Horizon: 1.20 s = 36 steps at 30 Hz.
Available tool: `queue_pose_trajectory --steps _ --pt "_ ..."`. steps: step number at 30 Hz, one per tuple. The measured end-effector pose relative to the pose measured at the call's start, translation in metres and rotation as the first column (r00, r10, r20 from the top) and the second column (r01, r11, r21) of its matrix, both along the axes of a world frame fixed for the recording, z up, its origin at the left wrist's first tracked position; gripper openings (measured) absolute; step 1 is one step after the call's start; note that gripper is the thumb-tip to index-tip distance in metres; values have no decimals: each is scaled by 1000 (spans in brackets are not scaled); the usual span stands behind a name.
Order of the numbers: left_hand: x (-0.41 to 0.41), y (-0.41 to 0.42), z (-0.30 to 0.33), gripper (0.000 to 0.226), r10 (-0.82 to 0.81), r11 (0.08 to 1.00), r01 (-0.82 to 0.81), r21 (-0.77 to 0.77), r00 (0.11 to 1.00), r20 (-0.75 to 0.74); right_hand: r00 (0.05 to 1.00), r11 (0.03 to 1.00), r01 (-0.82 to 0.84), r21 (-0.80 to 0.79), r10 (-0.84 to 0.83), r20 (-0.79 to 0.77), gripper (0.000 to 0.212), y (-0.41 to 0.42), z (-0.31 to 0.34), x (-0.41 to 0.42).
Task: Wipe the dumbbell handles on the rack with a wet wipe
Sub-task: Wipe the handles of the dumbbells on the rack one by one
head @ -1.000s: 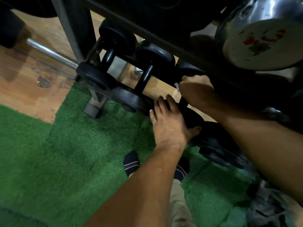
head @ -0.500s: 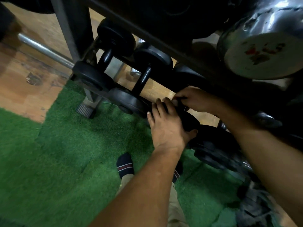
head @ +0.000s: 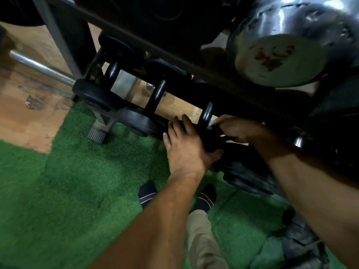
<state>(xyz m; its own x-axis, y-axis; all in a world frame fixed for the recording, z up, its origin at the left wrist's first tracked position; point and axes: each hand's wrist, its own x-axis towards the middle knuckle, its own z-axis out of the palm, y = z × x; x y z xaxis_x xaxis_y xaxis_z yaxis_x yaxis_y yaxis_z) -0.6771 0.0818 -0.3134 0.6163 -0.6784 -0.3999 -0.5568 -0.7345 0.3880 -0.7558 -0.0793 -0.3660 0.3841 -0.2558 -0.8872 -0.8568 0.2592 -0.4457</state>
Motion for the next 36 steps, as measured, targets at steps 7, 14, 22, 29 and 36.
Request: queue_pose_trajectory --steps 7,14,22,29,36 --pt "1 -1 1 142 -14 1000 14 28 1000 2 996 996 82 -16 -83 -40 25 -1 -8 0" --pt "1 -2 3 143 -41 997 42 65 999 -4 646 653 713 256 -754 124 22 -11 -8 8" --pt "0 -3 3 145 -23 996 23 83 1000 3 647 684 706 184 -728 226 22 -4 0 -13" --pt "0 -1 -1 145 -25 997 24 74 1000 18 558 641 749 169 -747 361 15 13 41 -43" --pt "3 -1 8 147 -40 991 45 129 998 -43 695 774 633 21 -580 424 54 15 72 -99"
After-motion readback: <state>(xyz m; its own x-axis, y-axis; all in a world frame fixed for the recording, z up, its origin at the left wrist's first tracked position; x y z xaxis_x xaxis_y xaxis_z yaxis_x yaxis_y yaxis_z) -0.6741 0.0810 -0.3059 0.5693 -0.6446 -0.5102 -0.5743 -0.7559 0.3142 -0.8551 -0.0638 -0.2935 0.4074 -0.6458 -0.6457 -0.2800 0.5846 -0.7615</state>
